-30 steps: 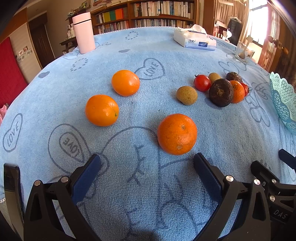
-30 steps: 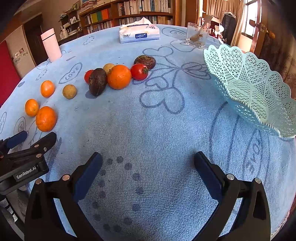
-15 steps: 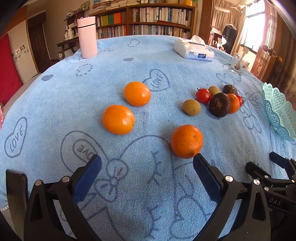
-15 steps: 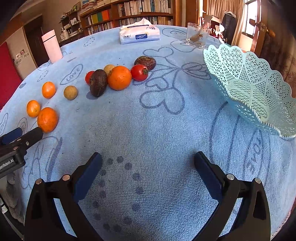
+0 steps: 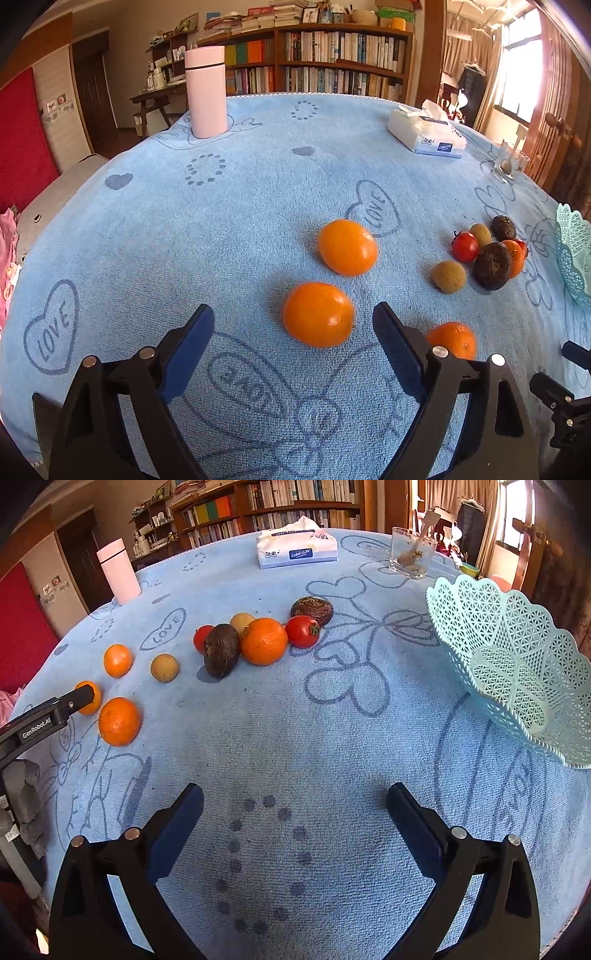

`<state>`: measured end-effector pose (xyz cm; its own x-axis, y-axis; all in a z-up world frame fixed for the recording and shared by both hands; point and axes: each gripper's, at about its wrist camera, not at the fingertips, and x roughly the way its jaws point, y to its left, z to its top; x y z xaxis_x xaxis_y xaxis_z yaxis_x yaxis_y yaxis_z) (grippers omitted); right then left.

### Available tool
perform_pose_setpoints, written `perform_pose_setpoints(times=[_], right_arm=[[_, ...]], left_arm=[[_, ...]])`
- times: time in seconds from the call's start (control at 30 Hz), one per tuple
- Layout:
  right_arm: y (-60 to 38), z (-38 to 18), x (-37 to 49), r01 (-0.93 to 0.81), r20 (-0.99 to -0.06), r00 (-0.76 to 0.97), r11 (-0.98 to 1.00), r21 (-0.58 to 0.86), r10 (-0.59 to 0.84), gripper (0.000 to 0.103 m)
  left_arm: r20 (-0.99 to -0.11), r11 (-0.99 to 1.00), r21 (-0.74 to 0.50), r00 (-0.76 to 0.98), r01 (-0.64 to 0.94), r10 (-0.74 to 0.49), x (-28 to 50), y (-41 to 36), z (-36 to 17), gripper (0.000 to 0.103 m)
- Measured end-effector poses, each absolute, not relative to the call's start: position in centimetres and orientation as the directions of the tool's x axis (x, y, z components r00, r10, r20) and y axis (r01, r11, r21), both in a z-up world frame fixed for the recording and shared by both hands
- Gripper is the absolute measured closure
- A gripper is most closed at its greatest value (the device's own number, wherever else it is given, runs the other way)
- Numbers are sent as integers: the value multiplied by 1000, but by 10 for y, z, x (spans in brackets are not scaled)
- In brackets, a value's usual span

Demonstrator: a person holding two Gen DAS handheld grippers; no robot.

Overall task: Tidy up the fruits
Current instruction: 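Grasp the large orange with the left gripper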

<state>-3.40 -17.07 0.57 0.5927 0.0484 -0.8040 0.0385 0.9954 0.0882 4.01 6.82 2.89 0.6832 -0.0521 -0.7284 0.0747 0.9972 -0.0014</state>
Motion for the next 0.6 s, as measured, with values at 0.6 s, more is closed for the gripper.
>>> perform_pose_setpoints(times=[0.6], right_arm=[[-66, 18, 9, -290, -789, 552, 949, 121, 269, 26]], left_arm=[[-677, 991, -130, 731, -14, -79, 33, 88, 23, 61]])
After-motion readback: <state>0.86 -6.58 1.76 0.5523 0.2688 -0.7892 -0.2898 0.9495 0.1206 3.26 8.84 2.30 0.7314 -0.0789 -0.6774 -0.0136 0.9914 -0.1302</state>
